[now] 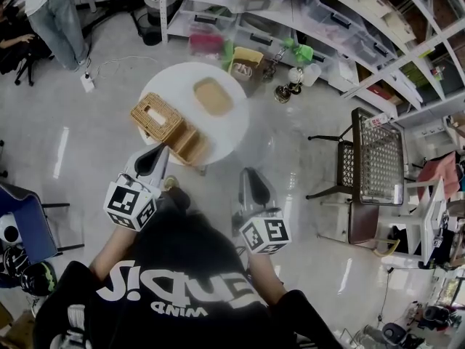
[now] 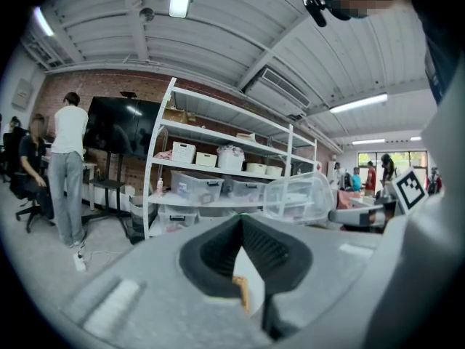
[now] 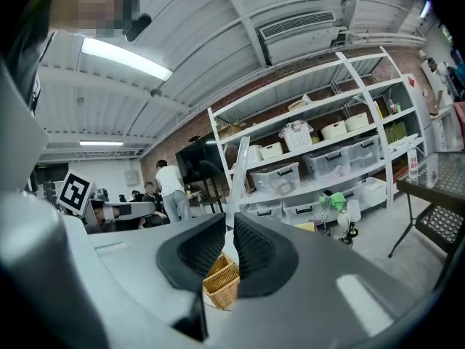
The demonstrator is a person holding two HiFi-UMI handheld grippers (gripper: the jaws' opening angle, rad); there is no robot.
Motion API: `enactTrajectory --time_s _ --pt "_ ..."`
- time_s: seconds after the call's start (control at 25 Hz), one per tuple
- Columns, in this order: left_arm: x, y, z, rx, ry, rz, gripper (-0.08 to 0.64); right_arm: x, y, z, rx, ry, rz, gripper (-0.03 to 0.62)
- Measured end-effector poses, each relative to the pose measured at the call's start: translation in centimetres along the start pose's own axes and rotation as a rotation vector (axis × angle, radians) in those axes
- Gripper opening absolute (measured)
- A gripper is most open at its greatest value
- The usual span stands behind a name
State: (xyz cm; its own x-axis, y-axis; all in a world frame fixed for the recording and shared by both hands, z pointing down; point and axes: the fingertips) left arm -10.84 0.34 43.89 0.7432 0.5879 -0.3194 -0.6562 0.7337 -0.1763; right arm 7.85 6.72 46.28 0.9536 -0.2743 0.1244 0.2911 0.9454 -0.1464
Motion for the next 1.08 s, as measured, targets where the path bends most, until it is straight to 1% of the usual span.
enactTrajectory --time_s 0.2,1.08 --pt "0.4 -0.2 -0.1 0.002 0.004 0.001 0.002 0.1 0.2 0.2 -0.017 0.000 -0.001 0.034" --pt "-0.5 -1.2 -0.3 0.008 0.008 -0.006 0.002 0.4 -1.6 -0.1 -0.011 -0.009 -0.016 0.032"
Point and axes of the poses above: the fingertips, and each gripper's own axes: y backward along the fingers, x to its right, z out of its underside, and after that the axes turned 11 degrees about y, right-handed
